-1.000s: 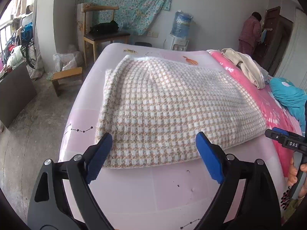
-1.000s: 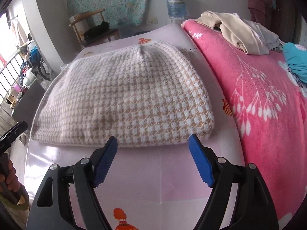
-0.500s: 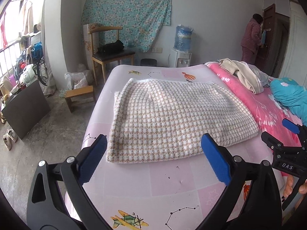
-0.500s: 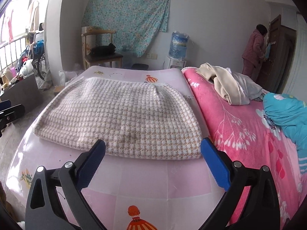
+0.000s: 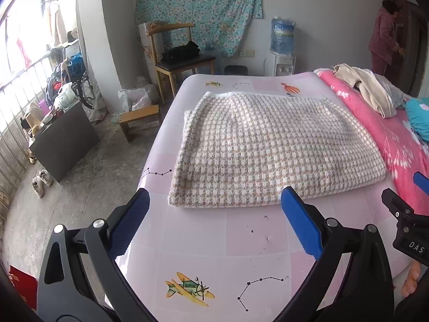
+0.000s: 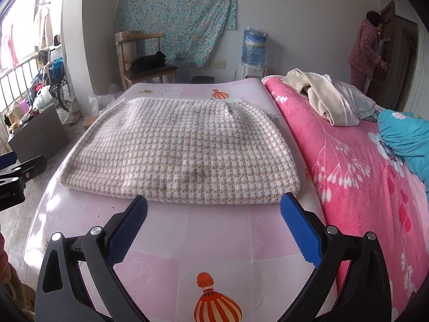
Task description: Fold large clothes
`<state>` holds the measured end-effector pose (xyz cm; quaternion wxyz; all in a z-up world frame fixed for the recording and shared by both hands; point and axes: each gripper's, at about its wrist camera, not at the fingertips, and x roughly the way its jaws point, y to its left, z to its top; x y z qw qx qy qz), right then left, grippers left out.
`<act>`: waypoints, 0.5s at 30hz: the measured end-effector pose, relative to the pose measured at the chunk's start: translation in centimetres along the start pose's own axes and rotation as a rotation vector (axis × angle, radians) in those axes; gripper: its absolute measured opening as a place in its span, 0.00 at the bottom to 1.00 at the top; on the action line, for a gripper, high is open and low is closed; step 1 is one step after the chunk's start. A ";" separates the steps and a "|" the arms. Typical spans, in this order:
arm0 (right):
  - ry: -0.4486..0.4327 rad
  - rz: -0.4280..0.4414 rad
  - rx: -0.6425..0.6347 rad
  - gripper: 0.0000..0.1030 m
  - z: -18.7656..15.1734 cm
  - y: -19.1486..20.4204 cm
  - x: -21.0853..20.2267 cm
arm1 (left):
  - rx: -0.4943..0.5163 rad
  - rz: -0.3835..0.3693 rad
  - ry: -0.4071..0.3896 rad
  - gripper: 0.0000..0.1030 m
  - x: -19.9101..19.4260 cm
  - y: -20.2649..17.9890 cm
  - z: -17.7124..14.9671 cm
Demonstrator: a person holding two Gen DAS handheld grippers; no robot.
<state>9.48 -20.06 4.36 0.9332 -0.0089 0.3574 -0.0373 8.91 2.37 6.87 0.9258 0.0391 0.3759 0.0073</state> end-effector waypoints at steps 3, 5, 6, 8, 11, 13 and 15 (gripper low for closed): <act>0.022 0.009 0.018 0.94 -0.6 -0.3 0.2 | 0.045 0.018 0.025 0.92 0.3 -1.5 -0.2; 0.042 0.014 0.024 0.94 -1.0 -0.5 0.4 | 0.045 0.017 0.047 0.92 0.5 -2.2 -0.4; 0.049 0.017 0.024 0.94 -1.1 -0.6 0.5 | 0.035 0.008 0.062 0.92 0.7 -2.4 -0.5; 0.056 0.022 0.028 0.94 -1.3 -0.8 0.5 | 0.016 -0.006 0.090 0.92 1.1 -2.9 -0.6; 0.080 0.028 0.042 0.94 -1.4 -1.3 0.7 | 0.008 0.017 0.116 0.92 1.5 -3.5 -0.9; 0.090 0.026 0.056 0.94 -1.4 -1.6 0.8 | 0.005 0.029 0.121 0.92 1.6 -3.8 -1.1; 0.098 0.017 0.060 0.94 -1.4 -1.7 0.9 | 0.008 0.037 0.132 0.92 1.9 -4.1 -1.2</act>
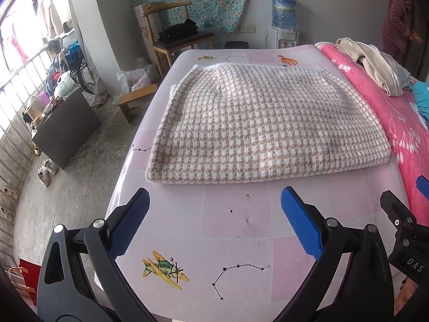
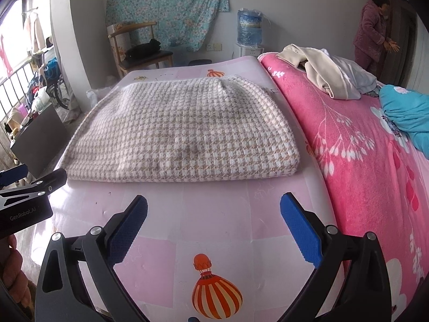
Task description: Fold large clothes
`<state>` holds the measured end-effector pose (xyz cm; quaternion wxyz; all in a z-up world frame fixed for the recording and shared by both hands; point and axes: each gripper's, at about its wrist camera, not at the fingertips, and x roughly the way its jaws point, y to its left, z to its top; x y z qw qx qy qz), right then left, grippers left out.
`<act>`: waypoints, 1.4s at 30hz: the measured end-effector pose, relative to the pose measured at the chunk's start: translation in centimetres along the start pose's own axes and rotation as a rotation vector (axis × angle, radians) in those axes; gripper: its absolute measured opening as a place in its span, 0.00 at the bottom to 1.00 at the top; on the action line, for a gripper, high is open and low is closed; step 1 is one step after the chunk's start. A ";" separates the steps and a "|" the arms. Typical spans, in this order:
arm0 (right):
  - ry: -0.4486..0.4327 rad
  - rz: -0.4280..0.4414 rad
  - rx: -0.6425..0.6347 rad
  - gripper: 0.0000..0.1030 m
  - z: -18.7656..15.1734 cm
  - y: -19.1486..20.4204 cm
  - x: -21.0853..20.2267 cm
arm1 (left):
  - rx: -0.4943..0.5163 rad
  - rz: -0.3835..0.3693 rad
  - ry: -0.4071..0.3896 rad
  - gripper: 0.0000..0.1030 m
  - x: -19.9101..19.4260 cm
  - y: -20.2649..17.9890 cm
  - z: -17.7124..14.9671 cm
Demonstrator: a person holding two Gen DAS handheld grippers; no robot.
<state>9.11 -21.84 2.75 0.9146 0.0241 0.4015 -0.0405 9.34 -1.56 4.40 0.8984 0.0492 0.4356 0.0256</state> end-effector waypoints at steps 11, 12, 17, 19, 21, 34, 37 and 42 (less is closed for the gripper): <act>0.036 0.009 0.010 0.94 0.5 0.6 0.3 | -0.031 -0.001 0.034 0.92 0.7 0.9 0.3; 0.039 0.010 0.010 0.94 0.5 0.6 0.3 | -0.036 -0.009 0.037 0.92 0.8 1.0 0.4; 0.064 0.007 0.002 0.94 0.4 0.9 0.6 | -0.057 -0.011 0.046 0.92 0.7 1.4 0.4; 0.073 0.010 -0.004 0.94 0.4 1.0 0.8 | -0.063 -0.016 0.050 0.92 0.7 1.6 0.3; 0.078 0.009 -0.010 0.94 0.4 1.2 1.0 | -0.066 -0.019 0.053 0.92 0.8 1.7 0.3; 0.125 0.004 -0.006 0.94 0.8 1.7 2.4 | -0.086 -0.050 0.078 0.92 2.0 2.5 0.3; 0.128 0.003 -0.012 0.94 1.0 1.9 2.6 | -0.083 -0.053 0.084 0.92 2.3 2.5 0.2; 0.130 0.000 -0.019 0.94 1.2 2.1 2.8 | -0.082 -0.051 0.084 0.92 2.4 2.4 0.2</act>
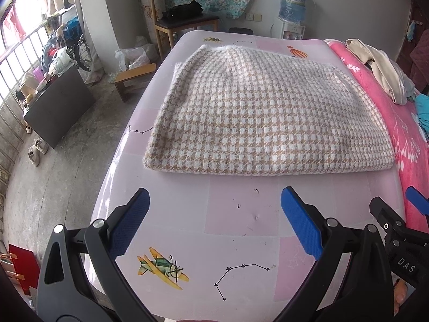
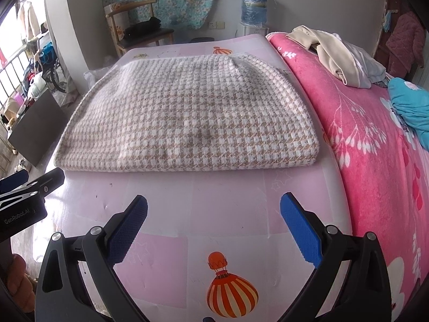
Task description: Fold large clothes
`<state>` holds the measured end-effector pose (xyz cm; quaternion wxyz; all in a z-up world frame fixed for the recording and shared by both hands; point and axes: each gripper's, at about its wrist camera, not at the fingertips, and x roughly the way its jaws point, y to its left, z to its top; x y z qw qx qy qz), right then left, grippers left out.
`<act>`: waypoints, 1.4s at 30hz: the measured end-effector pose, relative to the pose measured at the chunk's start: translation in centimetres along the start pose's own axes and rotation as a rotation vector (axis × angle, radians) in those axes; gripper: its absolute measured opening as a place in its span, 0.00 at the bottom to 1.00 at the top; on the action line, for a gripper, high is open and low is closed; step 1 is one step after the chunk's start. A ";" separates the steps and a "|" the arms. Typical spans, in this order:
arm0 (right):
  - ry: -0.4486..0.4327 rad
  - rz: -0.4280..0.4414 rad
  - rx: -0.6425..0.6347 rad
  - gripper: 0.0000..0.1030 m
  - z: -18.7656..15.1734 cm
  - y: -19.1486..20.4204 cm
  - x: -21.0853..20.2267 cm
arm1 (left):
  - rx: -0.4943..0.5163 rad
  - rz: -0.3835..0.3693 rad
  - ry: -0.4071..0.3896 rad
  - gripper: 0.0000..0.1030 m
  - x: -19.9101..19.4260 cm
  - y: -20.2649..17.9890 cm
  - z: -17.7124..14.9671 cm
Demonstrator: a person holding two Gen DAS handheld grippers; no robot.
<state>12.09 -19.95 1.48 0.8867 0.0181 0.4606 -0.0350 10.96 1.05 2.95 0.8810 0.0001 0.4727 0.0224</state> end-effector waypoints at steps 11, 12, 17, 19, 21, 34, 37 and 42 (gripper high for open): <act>0.002 0.001 -0.006 0.94 0.1 0.2 0.1 | 0.010 -0.017 0.001 0.92 0.1 -0.3 0.1; 0.001 -0.001 -0.008 0.94 0.1 0.2 0.1 | 0.010 -0.019 0.001 0.92 0.0 -0.3 0.1; -0.001 0.000 -0.009 0.94 0.1 0.2 0.0 | 0.015 -0.025 0.002 0.92 -0.1 -0.4 0.1; -0.001 0.000 -0.010 0.94 0.1 0.2 -0.1 | 0.016 -0.029 0.003 0.92 -0.1 -0.5 0.1; -0.003 0.000 -0.010 0.94 0.2 0.1 -0.1 | 0.019 -0.030 0.001 0.92 -0.2 -0.5 0.1; -0.005 0.005 -0.016 0.94 0.3 0.0 -0.2 | 0.022 -0.042 0.004 0.92 -0.4 -0.7 0.1; -0.006 0.005 -0.018 0.94 0.4 0.0 -0.2 | 0.021 -0.042 0.005 0.92 -0.4 -0.7 0.1; -0.005 0.004 -0.018 0.94 0.4 0.0 -0.2 | 0.021 -0.042 0.005 0.92 -0.4 -0.7 0.1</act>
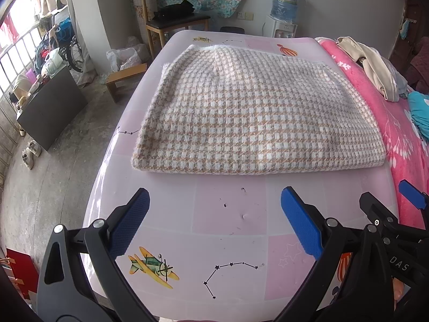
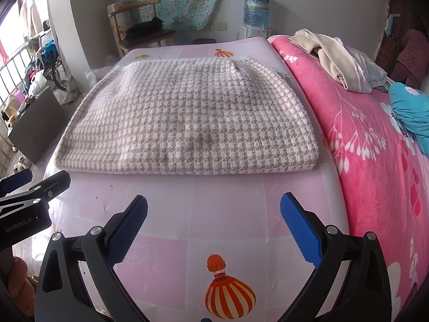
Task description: Fold large clothes
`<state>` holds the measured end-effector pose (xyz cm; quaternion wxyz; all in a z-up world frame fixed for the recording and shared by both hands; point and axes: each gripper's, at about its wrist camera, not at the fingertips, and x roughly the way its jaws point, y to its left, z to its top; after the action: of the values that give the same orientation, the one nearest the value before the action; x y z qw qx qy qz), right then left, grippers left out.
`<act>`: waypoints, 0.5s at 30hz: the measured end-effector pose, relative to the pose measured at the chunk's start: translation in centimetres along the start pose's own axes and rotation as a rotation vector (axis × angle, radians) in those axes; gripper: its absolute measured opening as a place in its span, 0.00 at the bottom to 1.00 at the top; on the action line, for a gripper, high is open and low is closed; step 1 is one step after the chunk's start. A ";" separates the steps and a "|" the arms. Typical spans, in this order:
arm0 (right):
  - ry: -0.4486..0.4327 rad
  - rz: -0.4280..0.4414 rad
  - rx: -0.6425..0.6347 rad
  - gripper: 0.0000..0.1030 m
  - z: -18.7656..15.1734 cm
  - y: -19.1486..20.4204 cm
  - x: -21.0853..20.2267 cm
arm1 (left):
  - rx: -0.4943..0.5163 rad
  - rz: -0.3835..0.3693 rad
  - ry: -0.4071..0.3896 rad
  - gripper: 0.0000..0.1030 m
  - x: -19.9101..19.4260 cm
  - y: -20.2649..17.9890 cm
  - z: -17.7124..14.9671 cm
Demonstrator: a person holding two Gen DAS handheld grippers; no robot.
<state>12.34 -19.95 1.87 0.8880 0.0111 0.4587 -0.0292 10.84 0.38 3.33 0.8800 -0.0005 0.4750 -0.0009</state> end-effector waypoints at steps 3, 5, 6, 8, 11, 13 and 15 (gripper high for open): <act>0.000 0.001 0.000 0.94 0.0 0.0 0.0 | 0.000 0.000 -0.001 0.92 0.0 0.0 0.0; -0.001 0.002 0.000 0.94 0.0 0.0 0.0 | -0.001 0.000 -0.002 0.92 0.0 0.0 0.0; -0.001 0.003 0.000 0.94 0.0 0.0 0.0 | 0.000 0.000 -0.001 0.92 0.0 0.1 0.0; -0.001 0.001 0.000 0.94 -0.1 0.0 0.0 | -0.002 -0.001 -0.002 0.92 0.0 0.0 0.0; -0.001 0.001 0.000 0.94 -0.1 0.0 0.0 | -0.004 -0.002 -0.002 0.92 0.0 -0.1 0.0; 0.000 0.001 0.000 0.94 -0.1 0.0 0.0 | -0.004 -0.001 -0.001 0.92 0.0 0.0 0.0; -0.001 0.001 0.001 0.94 -0.1 0.0 0.0 | -0.005 -0.004 0.000 0.92 0.0 0.0 0.0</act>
<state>12.24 -19.94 1.81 0.8882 0.0120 0.4583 -0.0291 10.83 0.40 3.34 0.8799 -0.0035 0.4751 -0.0015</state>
